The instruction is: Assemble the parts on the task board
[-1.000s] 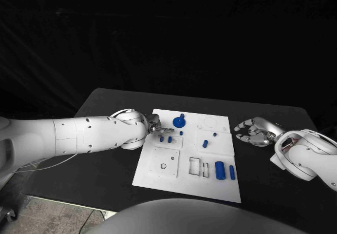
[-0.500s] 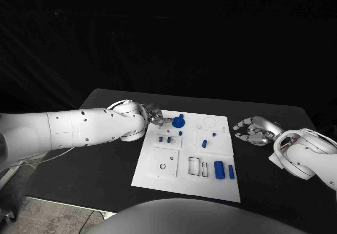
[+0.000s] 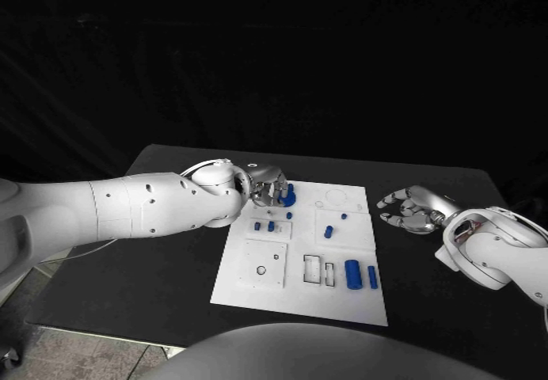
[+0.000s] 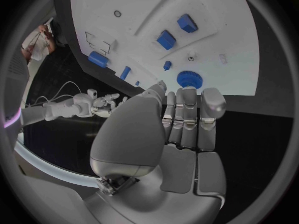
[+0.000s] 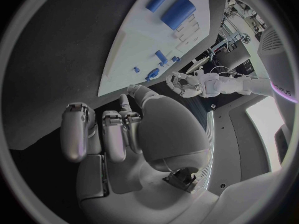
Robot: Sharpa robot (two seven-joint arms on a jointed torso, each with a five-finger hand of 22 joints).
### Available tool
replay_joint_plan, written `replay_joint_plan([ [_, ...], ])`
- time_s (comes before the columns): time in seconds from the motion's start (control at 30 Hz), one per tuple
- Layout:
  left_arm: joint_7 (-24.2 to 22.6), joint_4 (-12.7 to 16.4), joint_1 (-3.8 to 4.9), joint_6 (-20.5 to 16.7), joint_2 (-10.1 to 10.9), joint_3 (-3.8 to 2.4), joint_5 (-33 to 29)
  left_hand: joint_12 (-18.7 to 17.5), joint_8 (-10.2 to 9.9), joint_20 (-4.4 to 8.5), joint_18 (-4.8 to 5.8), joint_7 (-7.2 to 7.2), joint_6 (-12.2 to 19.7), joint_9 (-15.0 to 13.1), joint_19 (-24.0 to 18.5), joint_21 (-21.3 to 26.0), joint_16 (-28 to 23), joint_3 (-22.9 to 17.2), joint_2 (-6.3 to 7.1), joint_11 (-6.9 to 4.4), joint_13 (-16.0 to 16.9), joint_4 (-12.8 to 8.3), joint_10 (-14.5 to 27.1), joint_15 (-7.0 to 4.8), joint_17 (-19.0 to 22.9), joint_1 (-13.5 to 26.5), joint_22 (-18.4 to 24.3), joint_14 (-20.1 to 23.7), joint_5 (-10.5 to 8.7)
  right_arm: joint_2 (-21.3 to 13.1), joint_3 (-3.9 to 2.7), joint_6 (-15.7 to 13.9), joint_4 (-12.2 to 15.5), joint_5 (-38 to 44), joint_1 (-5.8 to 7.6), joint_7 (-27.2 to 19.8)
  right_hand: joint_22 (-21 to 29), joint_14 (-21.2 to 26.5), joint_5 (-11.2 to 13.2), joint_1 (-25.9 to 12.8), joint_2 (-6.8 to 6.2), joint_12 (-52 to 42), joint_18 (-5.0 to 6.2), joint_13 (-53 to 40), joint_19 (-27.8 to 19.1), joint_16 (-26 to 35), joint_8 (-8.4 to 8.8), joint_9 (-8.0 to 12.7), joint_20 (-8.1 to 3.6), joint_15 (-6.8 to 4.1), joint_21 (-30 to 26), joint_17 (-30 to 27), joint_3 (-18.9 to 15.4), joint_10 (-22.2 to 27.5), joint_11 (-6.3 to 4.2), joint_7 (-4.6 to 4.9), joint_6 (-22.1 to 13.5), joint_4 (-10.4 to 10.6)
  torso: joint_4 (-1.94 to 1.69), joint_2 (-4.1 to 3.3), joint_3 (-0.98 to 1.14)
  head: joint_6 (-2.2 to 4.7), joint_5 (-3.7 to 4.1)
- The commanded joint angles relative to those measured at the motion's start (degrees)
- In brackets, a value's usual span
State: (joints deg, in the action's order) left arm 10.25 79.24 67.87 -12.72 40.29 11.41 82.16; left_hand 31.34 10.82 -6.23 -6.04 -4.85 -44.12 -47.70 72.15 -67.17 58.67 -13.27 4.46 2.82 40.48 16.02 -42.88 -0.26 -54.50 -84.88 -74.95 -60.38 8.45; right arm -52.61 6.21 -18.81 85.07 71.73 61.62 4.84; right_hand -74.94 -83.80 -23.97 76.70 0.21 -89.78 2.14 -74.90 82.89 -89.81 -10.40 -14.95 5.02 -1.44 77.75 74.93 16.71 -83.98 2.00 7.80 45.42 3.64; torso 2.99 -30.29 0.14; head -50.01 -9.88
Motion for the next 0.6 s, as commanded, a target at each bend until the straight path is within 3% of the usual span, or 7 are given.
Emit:
replay_joint_plan([
  [0.03,-9.36,-0.87,-0.60,1.09,-0.59,0.02,11.21,-1.50,-0.96,0.30,1.04,1.13,0.08,2.36,2.90,-2.75,0.59,0.12,1.47,-0.82,-1.96,0.30,0.59,-0.81,0.28,0.61,-7.93,-3.36,-0.75,-0.38,0.00,-0.65,0.49,0.02,-0.01,-0.93,-10.80,-6.20,-0.36,0.23,-0.28,-0.22,1.06,-15.10,-0.19,-0.19,0.00,0.08,0.17,0.39,0.06,15.07,0.41,-6.02,0.48,0.05,0.48,0.02,0.05,-0.32,-0.17,0.01,0.25],
  [0.17,-10.03,-1.81,-1.12,0.87,-1.06,0.03,13.28,-1.36,-1.92,0.65,1.33,2.01,0.58,4.55,4.28,-3.88,-1.06,0.39,2.44,-0.68,-2.54,-0.23,1.41,-0.96,3.04,0.40,-8.45,-3.81,-0.49,-0.61,0.00,-0.57,0.74,0.01,-0.01,-0.90,-10.79,-6.20,-0.48,0.19,-0.33,-0.22,1.07,-15.10,-0.21,-0.19,-0.03,0.08,0.17,0.39,0.02,15.07,0.45,-6.02,0.48,0.05,0.53,0.01,0.02,-0.43,-0.22,0.01,0.34],
  [0.3,-10.43,-2.95,-1.50,0.96,-1.52,0.02,14.43,-0.65,-2.41,0.82,1.68,2.43,0.58,6.34,5.52,-5.19,-1.94,0.36,2.76,-0.16,-2.55,-0.59,2.32,-0.78,5.40,0.18,-9.07,-4.02,1.12,-0.77,0.00,-0.43,0.88,0.01,-0.01,-0.83,-10.79,-6.20,-0.48,0.19,-0.33,-0.22,1.07,-15.10,-0.21,-0.19,-0.03,0.08,0.17,0.39,0.02,15.07,0.45,-6.02,0.48,0.05,0.53,0.01,-0.04,-0.44,-0.25,0.01,0.23],
  [0.47,-10.67,-3.68,-1.67,1.19,-1.98,0.01,14.88,0.93,-2.44,0.88,2.24,2.73,-0.05,7.81,7.24,-7.47,1.86,-0.02,2.65,-0.06,-2.14,-0.94,1.86,-0.79,3.05,-0.06,-9.98,-7.03,2.94,-0.81,0.00,-0.03,0.98,0.01,0.00,-0.65,-10.78,-6.20,-0.58,0.16,-0.38,-0.22,1.08,-15.10,-0.22,-0.19,-0.04,0.09,0.17,0.39,0.00,15.07,0.47,-6.02,0.48,0.05,0.55,0.01,-0.05,-0.37,-0.15,0.01,-0.04],
  [0.6,-10.68,-4.06,-1.77,0.96,-2.58,0.00,14.92,1.77,-2.17,0.93,2.40,2.63,-0.86,8.42,7.78,-8.19,3.17,-0.38,2.54,-0.17,-1.85,-1.19,1.60,-0.88,2.52,-0.27,-10.23,-7.72,4.20,-0.78,0.00,0.00,1.02,0.01,0.00,-0.62,-10.78,-6.20,-0.58,0.16,-0.38,-0.22,1.08,-15.10,-0.22,-0.19,-0.04,0.09,0.17,0.39,0.00,15.07,0.47,-6.02,0.48,0.05,0.55,0.01,-0.01,-0.36,-0.18,0.01,-0.03],
])
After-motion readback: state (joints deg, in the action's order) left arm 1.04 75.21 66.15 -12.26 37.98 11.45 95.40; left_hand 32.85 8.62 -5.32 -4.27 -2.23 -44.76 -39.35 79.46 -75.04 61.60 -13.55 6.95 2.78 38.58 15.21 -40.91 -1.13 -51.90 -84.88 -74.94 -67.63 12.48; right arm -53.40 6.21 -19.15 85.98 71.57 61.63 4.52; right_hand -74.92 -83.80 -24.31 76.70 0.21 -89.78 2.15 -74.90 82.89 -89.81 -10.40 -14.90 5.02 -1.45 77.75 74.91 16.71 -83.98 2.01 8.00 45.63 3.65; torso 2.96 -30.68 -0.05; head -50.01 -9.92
